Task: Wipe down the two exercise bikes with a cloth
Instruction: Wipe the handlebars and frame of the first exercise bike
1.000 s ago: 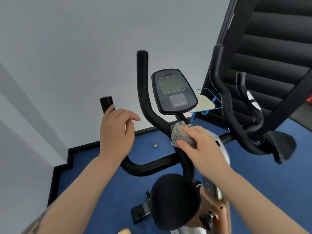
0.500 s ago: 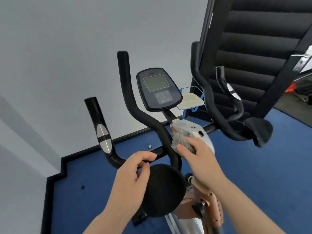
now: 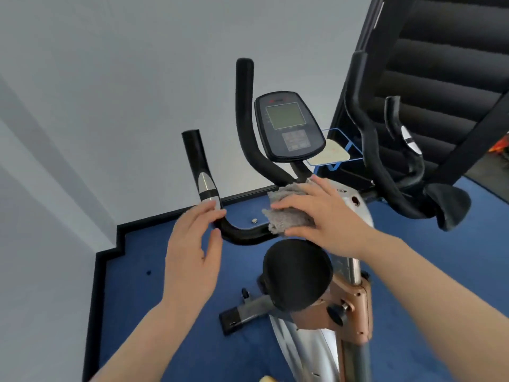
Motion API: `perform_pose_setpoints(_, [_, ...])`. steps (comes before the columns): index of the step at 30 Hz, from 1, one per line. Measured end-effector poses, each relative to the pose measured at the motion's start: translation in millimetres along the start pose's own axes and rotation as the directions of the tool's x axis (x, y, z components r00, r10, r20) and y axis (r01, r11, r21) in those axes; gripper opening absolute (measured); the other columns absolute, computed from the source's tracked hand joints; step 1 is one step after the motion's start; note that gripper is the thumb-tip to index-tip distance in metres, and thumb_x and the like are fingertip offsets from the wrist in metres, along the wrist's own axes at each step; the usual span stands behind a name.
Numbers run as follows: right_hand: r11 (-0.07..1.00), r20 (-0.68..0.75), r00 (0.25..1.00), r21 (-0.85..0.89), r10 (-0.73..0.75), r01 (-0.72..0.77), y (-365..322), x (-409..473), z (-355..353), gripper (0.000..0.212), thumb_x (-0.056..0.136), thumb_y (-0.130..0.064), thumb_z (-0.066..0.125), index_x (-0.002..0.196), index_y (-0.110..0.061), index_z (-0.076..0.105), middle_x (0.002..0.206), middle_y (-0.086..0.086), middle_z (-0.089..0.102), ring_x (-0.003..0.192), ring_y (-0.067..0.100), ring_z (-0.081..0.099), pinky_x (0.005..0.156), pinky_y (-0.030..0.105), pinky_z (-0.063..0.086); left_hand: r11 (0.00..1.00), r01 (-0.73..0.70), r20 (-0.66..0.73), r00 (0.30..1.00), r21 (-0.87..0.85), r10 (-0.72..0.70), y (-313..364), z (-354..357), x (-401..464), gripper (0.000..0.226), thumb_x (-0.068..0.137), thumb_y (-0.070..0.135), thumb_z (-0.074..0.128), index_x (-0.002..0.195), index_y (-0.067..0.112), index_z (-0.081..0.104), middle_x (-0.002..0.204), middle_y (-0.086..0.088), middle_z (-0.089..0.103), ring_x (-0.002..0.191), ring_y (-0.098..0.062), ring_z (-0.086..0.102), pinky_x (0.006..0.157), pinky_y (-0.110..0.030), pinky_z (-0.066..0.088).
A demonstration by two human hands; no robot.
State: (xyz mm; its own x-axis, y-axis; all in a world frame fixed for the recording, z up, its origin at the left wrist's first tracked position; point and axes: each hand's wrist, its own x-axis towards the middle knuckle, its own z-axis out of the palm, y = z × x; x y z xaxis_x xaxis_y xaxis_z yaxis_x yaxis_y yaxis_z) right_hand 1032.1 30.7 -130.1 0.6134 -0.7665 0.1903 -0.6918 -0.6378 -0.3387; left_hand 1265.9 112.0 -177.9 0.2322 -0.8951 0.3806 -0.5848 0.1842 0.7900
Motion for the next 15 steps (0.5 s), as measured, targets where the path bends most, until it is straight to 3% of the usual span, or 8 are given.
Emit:
perform_pose_setpoints(3, [0.999, 0.145, 0.989, 0.029, -0.040, 0.036, 0.7, 11.3, 1.5, 0.038, 0.084, -0.031, 0.073, 0.122, -0.030, 0.065, 0.123, -0.011, 0.064, 0.123, 0.007, 0.048, 0.118, 0.019, 0.007, 1.000, 0.002, 0.137, 0.991, 0.028, -0.006, -9.6, -2.3, 13.2, 0.045, 0.100, 0.010, 0.049, 0.142, 0.027, 0.049, 0.150, 0.024, 0.034, 0.140, 0.013, 0.020, 0.119, -0.030, 0.027])
perform_pose_setpoints(7, [0.990, 0.215, 0.976, 0.140, -0.010, -0.021, -19.8, 29.4, 12.8, 0.041, 0.084, -0.033, 0.073, 0.124, -0.036, 0.064, 0.119, -0.016, 0.066, 0.111, -0.001, 0.054, 0.104, 0.028, 0.039, 0.998, -0.057, 0.223, 0.974, 0.027, 0.049, -21.2, 0.7, 11.0, 0.055, 0.102, 0.003, 0.043, 0.151, 0.026, 0.032, 0.155, 0.026, 0.019, 0.143, 0.015, 0.007, 0.114, -0.005, 0.006])
perform_pose_setpoints(10, [0.973, 0.258, 0.966, 0.213, 0.026, -0.083, -37.2, 38.4, 21.1, 0.045, 0.084, -0.032, 0.073, 0.127, -0.032, 0.063, 0.122, -0.012, 0.066, 0.112, 0.003, 0.056, 0.103, 0.030, 0.042, 0.998, -0.066, 0.222, 0.973, 0.005, 0.063, -25.0, 0.4, 11.1, 0.060, 0.099, -0.007, 0.039, 0.151, 0.022, 0.030, 0.156, 0.022, 0.019, 0.144, 0.013, 0.007, 0.114, -0.005, 0.005])
perform_pose_setpoints(12, [0.982, 0.275, 0.960, 0.163, 0.050, -0.098, -32.6, 34.2, 13.7, 0.045, 0.083, -0.035, 0.073, 0.126, -0.037, 0.062, 0.120, -0.014, 0.066, 0.110, 0.002, 0.057, 0.101, 0.028, 0.042, 0.998, -0.061, 0.238, 0.969, -0.002, 0.060, -24.4, -1.4, 11.9, 0.062, 0.099, -0.009, 0.037, 0.151, 0.024, 0.030, 0.157, 0.021, 0.019, 0.144, 0.012, 0.007, 0.114, -0.006, 0.005])
perform_pose_setpoints(15, [0.994, 0.282, 0.956, 0.034, 0.086, -0.099, -36.1, 38.4, 10.7, 0.046, 0.083, -0.044, 0.071, 0.128, -0.038, 0.061, 0.107, -0.011, 0.068, 0.094, 0.003, 0.056, 0.086, 0.026, 0.041, 0.999, -0.049, 0.231, 0.972, -0.018, 0.052, -22.9, -1.5, 12.2, 0.064, 0.098, -0.011, 0.036, 0.150, 0.026, 0.030, 0.157, 0.022, 0.020, 0.144, 0.012, 0.008, 0.115, -0.007, 0.006])
